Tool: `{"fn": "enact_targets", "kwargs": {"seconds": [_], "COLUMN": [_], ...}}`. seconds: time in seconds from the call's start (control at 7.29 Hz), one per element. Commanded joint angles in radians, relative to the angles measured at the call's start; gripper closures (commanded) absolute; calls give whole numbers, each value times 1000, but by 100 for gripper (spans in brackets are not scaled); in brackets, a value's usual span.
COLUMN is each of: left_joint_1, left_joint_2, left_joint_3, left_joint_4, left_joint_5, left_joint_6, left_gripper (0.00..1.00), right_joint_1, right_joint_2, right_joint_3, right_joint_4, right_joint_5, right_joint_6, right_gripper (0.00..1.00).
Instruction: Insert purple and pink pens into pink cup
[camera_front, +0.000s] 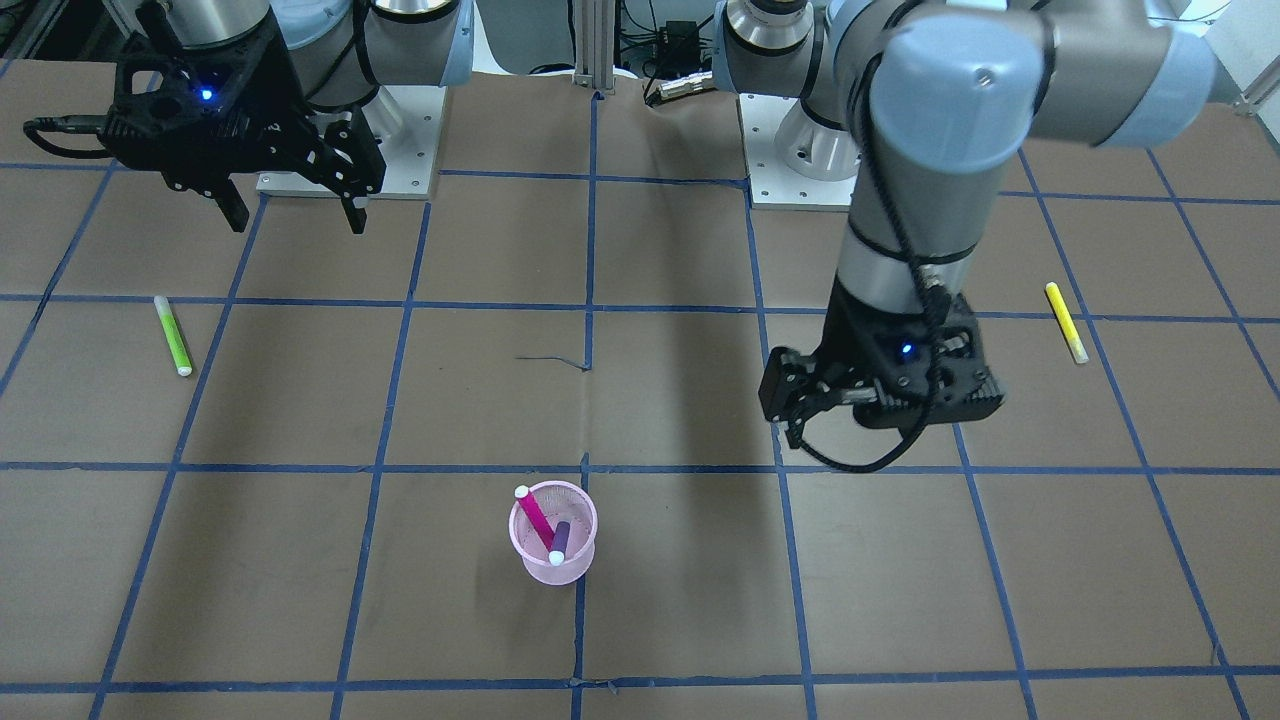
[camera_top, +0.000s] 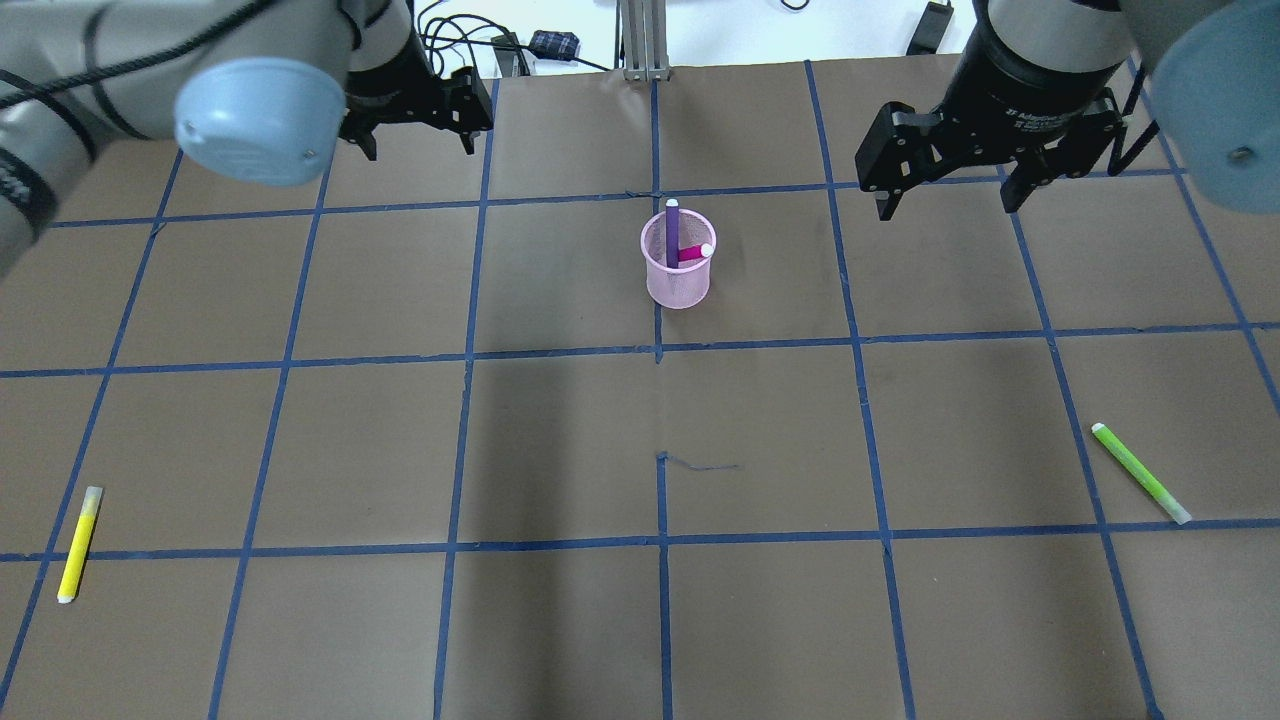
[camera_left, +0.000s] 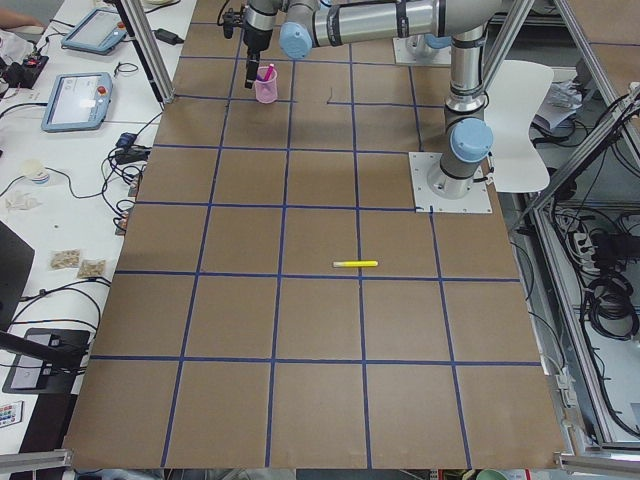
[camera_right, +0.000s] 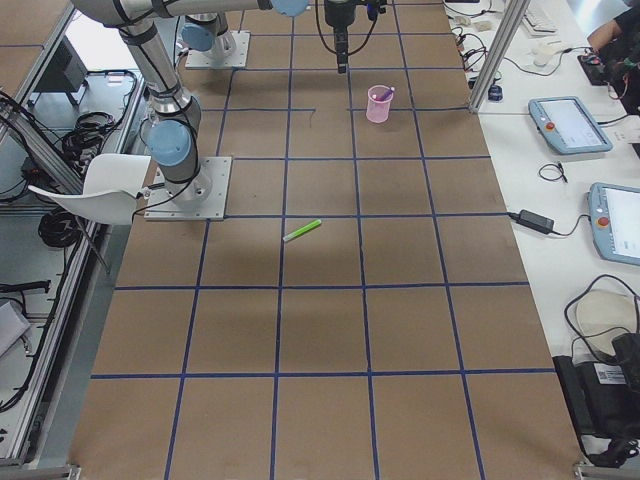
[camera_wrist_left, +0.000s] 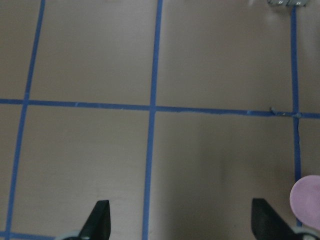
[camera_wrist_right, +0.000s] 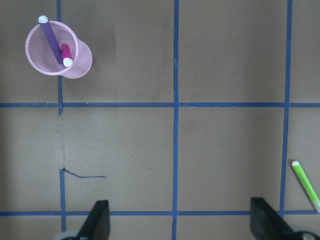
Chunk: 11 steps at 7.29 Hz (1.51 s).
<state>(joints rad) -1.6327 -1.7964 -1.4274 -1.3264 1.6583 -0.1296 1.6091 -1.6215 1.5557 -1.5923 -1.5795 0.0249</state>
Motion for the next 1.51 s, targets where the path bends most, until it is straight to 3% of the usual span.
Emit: {"fn": "enact_targets", "kwargs": {"seconds": [0.0, 0.27, 0.55, 1.23, 1.37], "left_joint_1": [60, 53, 56, 43, 60], "left_joint_2": [84, 185, 186, 189, 198], "left_joint_3": [53, -43, -93, -67, -65], "left_joint_4": [-236, -289, -166, -191, -245], "left_joint_5": [-55, -61, -49, -97, -85], "left_joint_6": [65, 149, 145, 105, 111], "left_gripper": [0, 0, 0, 0, 0], "right_joint_1": [0, 0, 0, 0, 0], "right_joint_2": [0, 0, -1, -1, -1], "right_joint_3": [0, 3, 1, 3, 3], "right_joint_4": [0, 0, 0, 0, 0], "right_joint_5": [1, -1, 1, 1, 1], "right_joint_6": [1, 0, 1, 1, 1], "right_gripper": [0, 0, 0, 0, 0]}}
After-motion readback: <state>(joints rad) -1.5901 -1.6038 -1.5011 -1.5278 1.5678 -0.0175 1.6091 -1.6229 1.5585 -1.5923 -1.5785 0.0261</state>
